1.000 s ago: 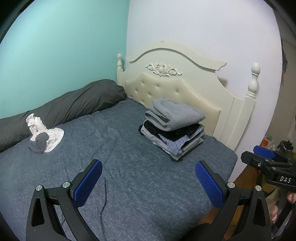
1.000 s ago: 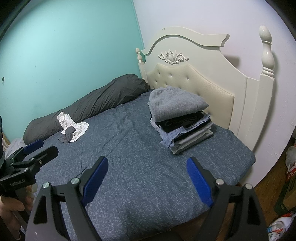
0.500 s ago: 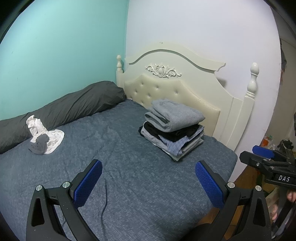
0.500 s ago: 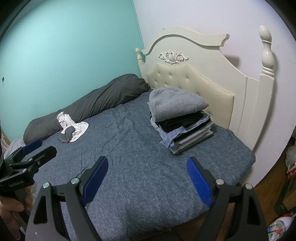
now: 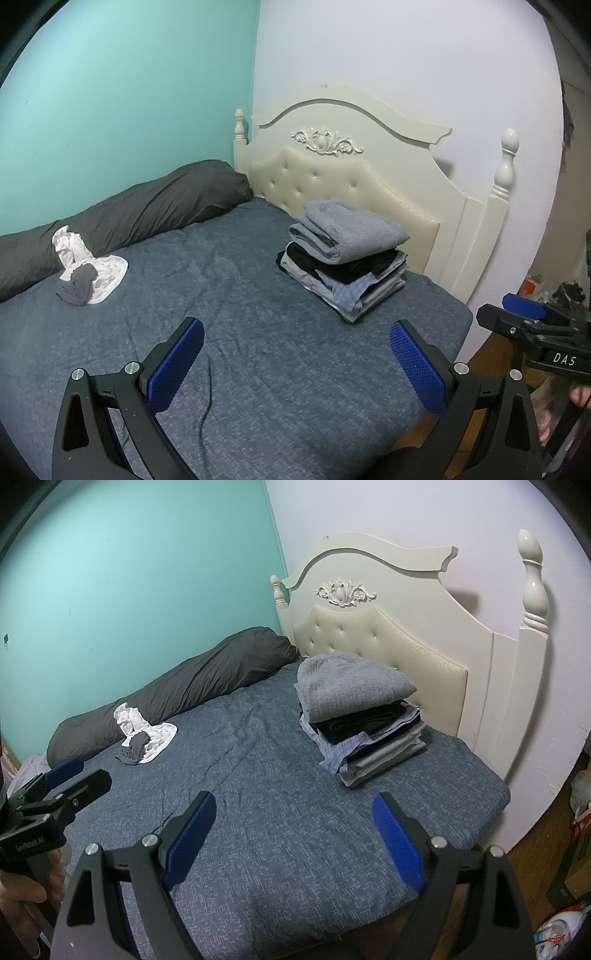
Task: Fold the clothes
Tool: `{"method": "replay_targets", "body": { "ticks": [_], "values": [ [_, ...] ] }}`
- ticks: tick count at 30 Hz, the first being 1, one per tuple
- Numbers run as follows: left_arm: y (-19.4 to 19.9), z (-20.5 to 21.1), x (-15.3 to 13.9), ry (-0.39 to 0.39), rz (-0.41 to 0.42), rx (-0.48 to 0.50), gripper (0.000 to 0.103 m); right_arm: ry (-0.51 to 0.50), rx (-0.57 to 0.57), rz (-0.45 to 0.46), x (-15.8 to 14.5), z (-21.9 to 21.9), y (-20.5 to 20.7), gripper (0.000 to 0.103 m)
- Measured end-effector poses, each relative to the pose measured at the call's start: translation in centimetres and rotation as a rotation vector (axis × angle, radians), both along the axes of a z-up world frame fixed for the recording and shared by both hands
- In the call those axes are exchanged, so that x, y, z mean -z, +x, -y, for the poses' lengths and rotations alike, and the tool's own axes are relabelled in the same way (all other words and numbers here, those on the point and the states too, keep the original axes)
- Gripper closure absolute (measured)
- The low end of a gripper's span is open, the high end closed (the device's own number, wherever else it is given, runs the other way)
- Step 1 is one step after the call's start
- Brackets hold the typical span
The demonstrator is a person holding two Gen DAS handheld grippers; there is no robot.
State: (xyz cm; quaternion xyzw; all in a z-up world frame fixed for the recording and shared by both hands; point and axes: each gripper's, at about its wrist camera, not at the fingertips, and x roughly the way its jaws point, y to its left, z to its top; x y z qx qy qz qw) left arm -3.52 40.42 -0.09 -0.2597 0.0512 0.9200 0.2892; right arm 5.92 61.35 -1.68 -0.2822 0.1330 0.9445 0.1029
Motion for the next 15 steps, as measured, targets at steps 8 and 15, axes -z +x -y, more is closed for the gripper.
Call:
{"method": "replay_targets", "body": {
  "ticks": [8,15],
  "values": [
    [0.23,0.0,-0.12,0.007,-0.003,0.013,0.0,-0.004,0.002,0.001,0.15,-0.18,0.11,0.015],
    [0.1,0.2,0.03,0.008,0.004,0.006,0.0,-0.006,0.003,0.003,0.21,-0.22,0.12,0.015]
  ]
}}
